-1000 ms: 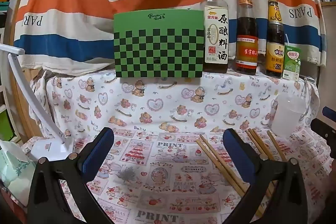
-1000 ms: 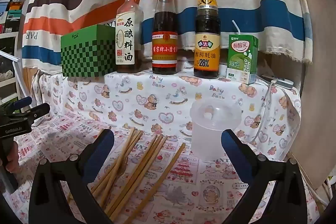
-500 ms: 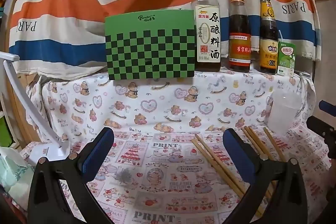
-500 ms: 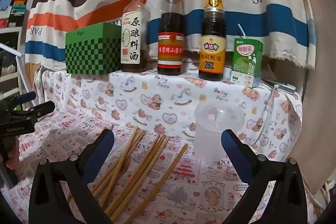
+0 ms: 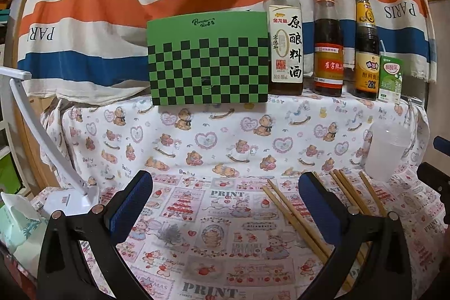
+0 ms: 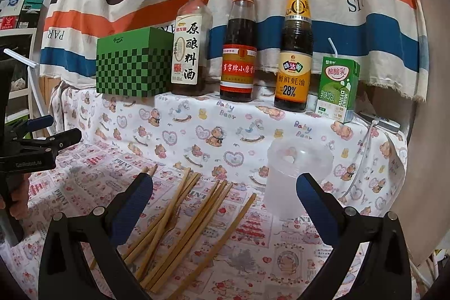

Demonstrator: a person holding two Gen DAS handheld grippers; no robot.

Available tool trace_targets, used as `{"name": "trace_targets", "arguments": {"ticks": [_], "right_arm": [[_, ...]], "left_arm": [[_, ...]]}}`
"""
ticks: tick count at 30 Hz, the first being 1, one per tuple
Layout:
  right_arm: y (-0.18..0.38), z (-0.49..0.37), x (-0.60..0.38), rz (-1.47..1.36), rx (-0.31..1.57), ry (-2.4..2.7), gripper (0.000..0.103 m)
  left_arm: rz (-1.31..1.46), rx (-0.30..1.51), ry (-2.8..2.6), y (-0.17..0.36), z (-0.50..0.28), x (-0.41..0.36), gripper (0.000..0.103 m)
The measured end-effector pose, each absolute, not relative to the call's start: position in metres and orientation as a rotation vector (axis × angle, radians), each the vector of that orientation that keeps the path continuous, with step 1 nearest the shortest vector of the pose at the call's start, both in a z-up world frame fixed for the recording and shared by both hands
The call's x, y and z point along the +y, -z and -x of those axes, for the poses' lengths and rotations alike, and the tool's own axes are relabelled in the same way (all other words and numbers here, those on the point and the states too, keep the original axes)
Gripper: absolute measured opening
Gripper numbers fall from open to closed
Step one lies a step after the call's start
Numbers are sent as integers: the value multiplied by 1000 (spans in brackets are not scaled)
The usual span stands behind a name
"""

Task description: Organize utensils

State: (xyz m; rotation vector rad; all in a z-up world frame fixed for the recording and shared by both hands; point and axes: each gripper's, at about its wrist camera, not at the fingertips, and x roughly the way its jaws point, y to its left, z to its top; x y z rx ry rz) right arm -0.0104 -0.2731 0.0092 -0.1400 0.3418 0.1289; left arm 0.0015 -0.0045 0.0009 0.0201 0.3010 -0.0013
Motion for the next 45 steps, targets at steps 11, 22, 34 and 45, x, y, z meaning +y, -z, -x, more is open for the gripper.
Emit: {"name": "trace_targets", "arguments": {"ticks": [11, 22, 34, 45], "right_arm": [[-7, 9, -279, 90, 347, -170, 103], [-6, 7, -281, 74, 360, -151, 103], [-7, 10, -278, 89, 347, -146, 103], [-7, 9, -278, 87, 350, -143, 103]], "left_arm": [[-19, 296, 14, 0, 0, -4, 103], [-31, 296, 10, -2, -1, -6, 103], [-24, 305, 0, -2, -2, -5, 103], [-23, 304, 0, -2, -1, -5, 103]]}}
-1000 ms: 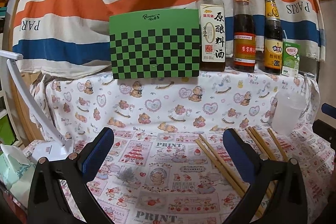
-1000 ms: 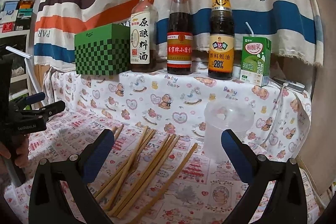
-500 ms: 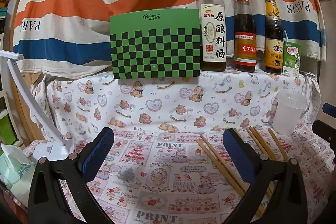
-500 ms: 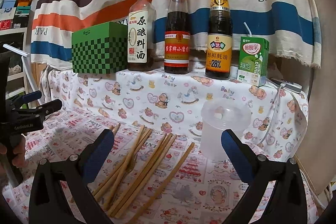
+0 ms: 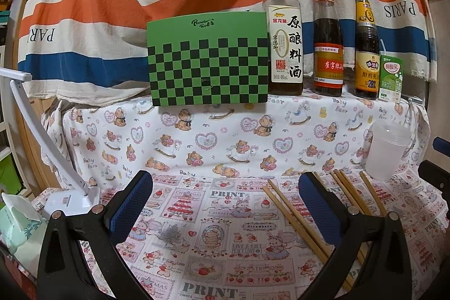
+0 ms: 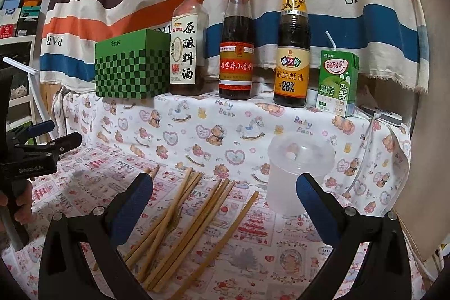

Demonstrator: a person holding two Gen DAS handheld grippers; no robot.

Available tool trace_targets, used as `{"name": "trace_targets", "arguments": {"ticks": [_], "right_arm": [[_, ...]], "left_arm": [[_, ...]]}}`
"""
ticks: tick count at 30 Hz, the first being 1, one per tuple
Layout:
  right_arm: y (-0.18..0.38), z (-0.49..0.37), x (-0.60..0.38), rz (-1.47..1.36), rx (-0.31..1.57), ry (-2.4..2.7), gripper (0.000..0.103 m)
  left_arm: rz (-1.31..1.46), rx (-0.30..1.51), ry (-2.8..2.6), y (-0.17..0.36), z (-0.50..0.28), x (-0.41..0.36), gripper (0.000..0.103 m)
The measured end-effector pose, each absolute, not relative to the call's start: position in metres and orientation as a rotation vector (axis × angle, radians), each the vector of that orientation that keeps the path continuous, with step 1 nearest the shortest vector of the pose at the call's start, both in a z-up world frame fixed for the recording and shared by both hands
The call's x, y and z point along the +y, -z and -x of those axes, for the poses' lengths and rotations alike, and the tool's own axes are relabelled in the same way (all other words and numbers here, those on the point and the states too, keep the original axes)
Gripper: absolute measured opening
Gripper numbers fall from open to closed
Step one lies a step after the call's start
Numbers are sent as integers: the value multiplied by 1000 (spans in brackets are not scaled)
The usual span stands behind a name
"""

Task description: Organize utensils

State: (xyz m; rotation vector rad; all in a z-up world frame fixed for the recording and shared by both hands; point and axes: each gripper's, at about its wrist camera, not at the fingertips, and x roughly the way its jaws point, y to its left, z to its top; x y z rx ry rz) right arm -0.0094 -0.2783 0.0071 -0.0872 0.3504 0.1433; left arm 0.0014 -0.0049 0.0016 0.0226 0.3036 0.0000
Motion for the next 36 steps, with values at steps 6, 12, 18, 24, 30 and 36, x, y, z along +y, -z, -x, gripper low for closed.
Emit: {"name": "trace_targets", "arguments": {"ticks": [6, 12, 18, 24, 30, 36], "right_arm": [[-7, 10, -279, 80, 343, -168, 103], [-7, 10, -279, 82, 351, -153, 103], [-6, 7, -281, 52, 371, -173, 103], [-6, 9, -279, 46, 354, -127, 103], [-6, 10, -283, 41, 359, -113, 103], [-6, 8, -286, 41, 371, -94, 103]], "left_arm": [[-24, 304, 0, -1, -2, -4, 103], [-22, 304, -1, -1, -3, -4, 103], [-23, 306, -7, -2, -3, -4, 103], [-27, 302, -14, -2, -3, -4, 103], [-28, 298, -17, -1, -2, -4, 103], [-6, 312, -22, -1, -3, 0, 103]]}}
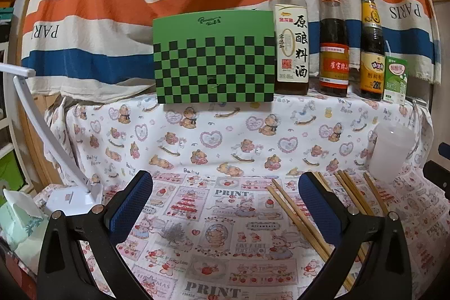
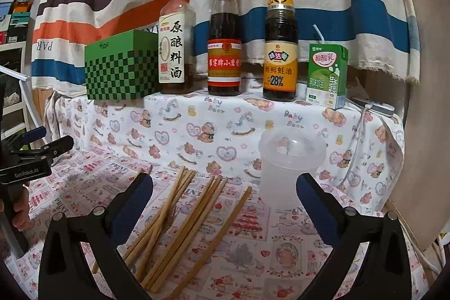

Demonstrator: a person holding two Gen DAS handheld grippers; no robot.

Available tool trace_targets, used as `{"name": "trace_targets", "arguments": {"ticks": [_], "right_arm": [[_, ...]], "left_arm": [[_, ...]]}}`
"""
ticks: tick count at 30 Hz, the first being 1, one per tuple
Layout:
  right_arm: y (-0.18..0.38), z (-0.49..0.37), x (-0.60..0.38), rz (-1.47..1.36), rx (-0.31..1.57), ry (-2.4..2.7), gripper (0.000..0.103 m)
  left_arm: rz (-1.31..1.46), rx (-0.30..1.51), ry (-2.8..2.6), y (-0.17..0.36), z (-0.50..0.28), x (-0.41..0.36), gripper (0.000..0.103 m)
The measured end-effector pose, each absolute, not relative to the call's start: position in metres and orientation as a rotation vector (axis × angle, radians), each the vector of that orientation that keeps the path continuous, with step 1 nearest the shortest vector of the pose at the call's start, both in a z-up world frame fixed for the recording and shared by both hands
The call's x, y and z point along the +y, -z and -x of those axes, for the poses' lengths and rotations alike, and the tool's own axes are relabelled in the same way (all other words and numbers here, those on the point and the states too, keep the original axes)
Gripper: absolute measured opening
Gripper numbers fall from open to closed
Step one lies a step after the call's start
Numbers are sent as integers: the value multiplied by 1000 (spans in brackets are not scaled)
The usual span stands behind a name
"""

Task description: Organize utensils

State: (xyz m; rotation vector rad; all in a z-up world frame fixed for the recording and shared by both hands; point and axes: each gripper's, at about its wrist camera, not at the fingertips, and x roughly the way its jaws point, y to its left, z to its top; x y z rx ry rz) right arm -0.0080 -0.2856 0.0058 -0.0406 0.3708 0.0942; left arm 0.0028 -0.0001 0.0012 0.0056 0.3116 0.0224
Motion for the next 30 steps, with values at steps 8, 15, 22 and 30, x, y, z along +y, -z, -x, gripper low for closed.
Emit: {"name": "trace_targets", "arguments": {"ticks": [8, 15, 22, 30], "right_arm": [[-6, 1, -292, 18, 420, -60, 96], [-1, -7, -289, 17, 507, -101, 67], [10, -14, -282, 26, 591, -112, 51], [21, -23, -285, 2, 666, -109, 39]], "left_arm": [[-4, 305, 9, -1, -2, 0, 103], [-17, 300, -29, -2, -1, -3, 103], [3, 317, -32, 0, -3, 2, 88], [-37, 294, -23, -2, 2, -9, 103]]}}
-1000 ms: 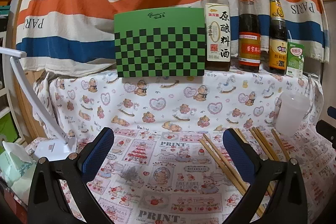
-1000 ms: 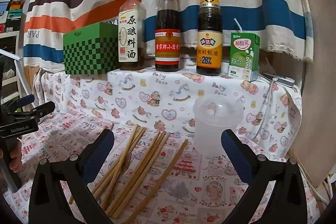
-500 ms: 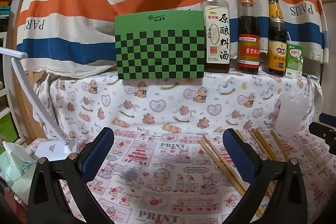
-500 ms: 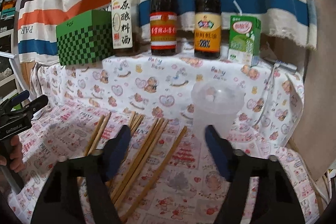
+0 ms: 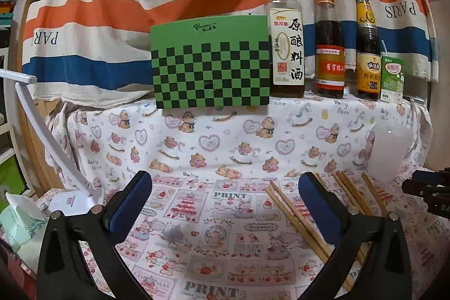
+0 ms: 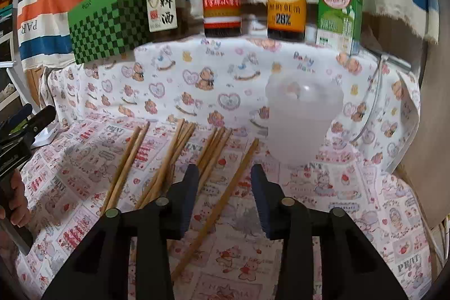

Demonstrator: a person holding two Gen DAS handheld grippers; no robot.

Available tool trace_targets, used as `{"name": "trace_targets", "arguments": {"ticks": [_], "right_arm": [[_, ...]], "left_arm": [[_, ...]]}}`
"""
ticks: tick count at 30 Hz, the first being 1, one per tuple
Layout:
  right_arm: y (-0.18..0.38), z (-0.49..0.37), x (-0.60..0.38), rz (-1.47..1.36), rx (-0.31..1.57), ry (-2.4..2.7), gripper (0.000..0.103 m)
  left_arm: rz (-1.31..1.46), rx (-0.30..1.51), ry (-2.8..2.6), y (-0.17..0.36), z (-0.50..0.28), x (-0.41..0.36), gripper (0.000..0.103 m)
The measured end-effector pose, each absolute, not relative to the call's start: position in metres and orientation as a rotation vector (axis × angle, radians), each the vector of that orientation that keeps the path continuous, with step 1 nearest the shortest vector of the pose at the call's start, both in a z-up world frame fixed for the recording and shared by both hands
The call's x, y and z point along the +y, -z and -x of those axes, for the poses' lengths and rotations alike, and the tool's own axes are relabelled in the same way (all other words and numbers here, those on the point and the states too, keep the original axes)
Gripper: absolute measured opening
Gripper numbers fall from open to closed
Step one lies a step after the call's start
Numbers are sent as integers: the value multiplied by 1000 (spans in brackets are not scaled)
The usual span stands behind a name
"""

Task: Organize utensils
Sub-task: 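Lower the right tool onto the wooden chopsticks and grasp one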

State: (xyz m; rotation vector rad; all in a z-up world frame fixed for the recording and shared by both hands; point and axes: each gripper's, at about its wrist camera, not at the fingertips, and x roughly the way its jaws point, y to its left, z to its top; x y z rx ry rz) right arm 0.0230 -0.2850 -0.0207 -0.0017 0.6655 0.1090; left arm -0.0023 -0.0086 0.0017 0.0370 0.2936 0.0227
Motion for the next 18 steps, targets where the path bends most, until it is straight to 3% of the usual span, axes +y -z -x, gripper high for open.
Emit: {"name": "trace_targets", "arguments": {"ticks": [15, 18], "right_arm": [[9, -68, -286, -65, 787, -20, 27], [20, -97, -284, -128, 951, 12, 24]], "left_arm": [[4, 284, -107, -2, 2, 4, 103], [-2, 306, -141, 0, -2, 6, 103]]}}
